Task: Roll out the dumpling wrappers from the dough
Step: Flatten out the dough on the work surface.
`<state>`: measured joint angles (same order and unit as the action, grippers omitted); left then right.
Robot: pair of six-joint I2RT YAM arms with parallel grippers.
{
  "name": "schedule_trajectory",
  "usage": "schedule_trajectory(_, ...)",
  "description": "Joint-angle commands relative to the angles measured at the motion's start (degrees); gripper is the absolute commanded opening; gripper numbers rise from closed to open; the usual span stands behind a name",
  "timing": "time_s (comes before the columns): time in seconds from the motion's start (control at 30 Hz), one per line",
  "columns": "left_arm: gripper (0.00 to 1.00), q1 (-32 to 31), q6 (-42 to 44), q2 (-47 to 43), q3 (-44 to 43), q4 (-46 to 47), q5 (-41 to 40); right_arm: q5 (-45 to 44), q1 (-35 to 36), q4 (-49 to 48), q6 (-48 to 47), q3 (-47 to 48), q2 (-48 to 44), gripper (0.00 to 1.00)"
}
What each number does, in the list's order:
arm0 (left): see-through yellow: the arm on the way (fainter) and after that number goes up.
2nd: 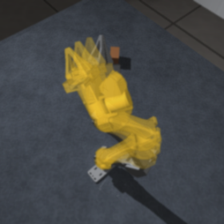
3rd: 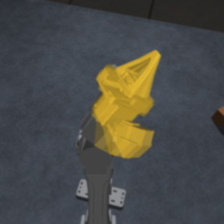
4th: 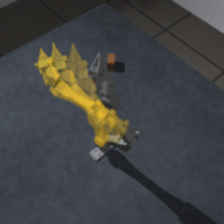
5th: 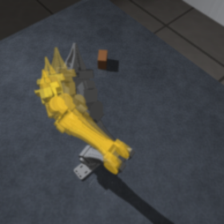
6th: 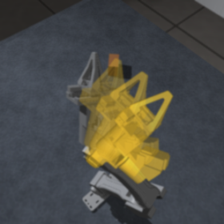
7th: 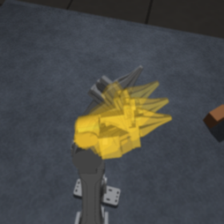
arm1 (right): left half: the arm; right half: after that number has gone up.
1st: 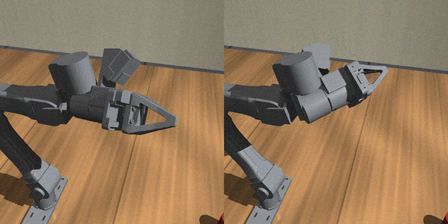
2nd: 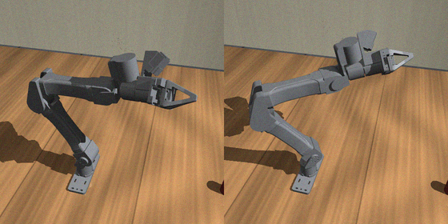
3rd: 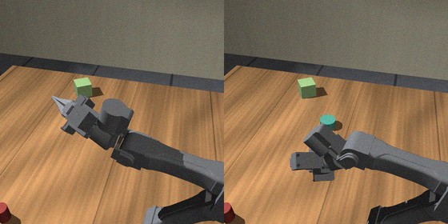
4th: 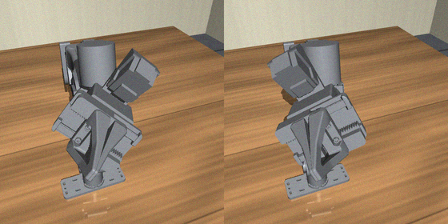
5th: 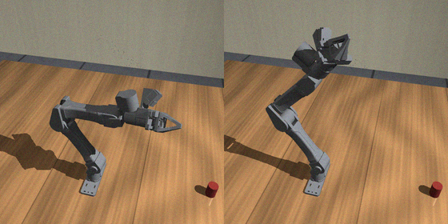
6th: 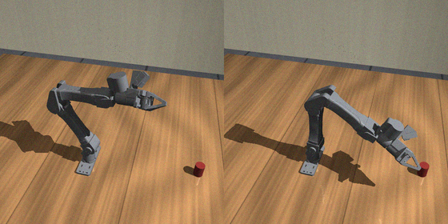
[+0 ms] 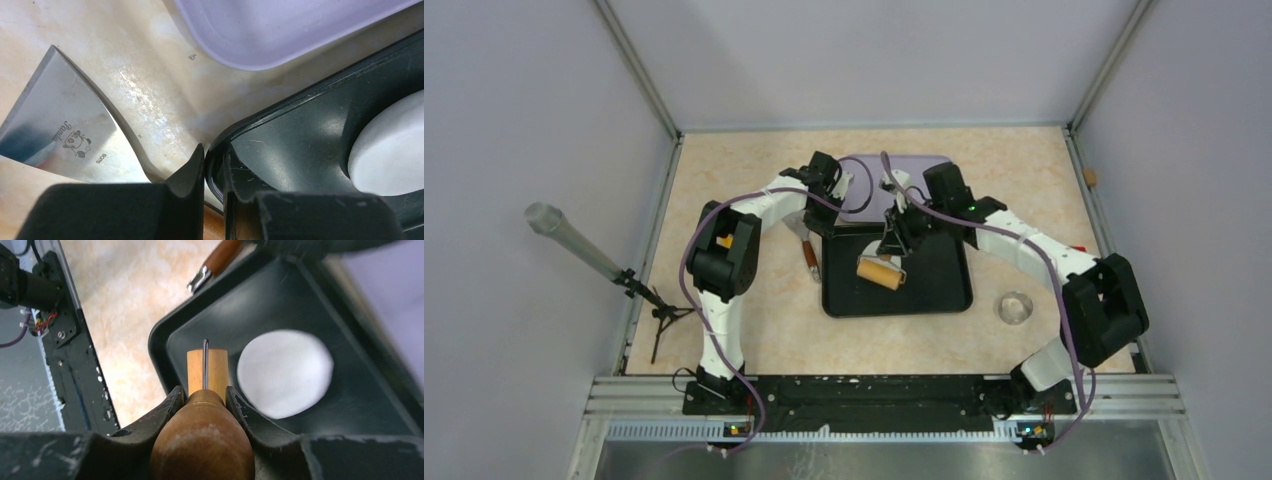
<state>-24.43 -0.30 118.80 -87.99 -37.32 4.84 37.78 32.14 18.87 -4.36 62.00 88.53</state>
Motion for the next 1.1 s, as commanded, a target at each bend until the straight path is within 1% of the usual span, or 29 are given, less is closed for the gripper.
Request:
schedule_trajectory(0.0,0.00,-0.2,-0.7,2.3,-0.1,2.7,-3.6,3.6,-2.9,-0.1,-7.3,7.9,-3.7,0.00)
schedule_trajectory(0.17,0.00,-0.3,-0.7,2.2,-0.1,2.7,-3.7,3.2,-3.5,-0.4,-14.6,10.3,-0.4,0.00)
schedule_trajectory(0.33,0.00,-0.4,-0.6,2.3,-0.1,2.6,-3.6,3.8,-3.8,3.1,-24.7,13.2,4.6,0.00)
schedule_trajectory(0.53,0.00,-0.4,-0.5,2.2,-0.1,2.7,-3.4,3.1,-4.1,7.3,-32.4,13.4,11.0,0.00)
schedule_trajectory(0.6,0.00,-0.4,-0.5,2.1,0.0,2.7,-3.5,2.9,-4.4,8.0,-33.5,12.1,12.0,0.00)
schedule_trajectory(0.83,0.00,-0.4,-0.5,2.0,0.1,2.9,-3.4,8.4,-6.5,14.7,-37.5,7.1,12.1,0.00)
schedule_trajectory(0.93,0.00,-0.3,-0.5,2.0,0.1,2.9,-3.4,9.3,-6.5,15.8,-38.7,4.2,12.3,0.00)
schedule_trajectory(1.07,0.00,-0.4,-0.5,2.1,0.0,2.8,-3.4,10.1,-6.5,16.9,-39.4,2.9,13.0,0.00)
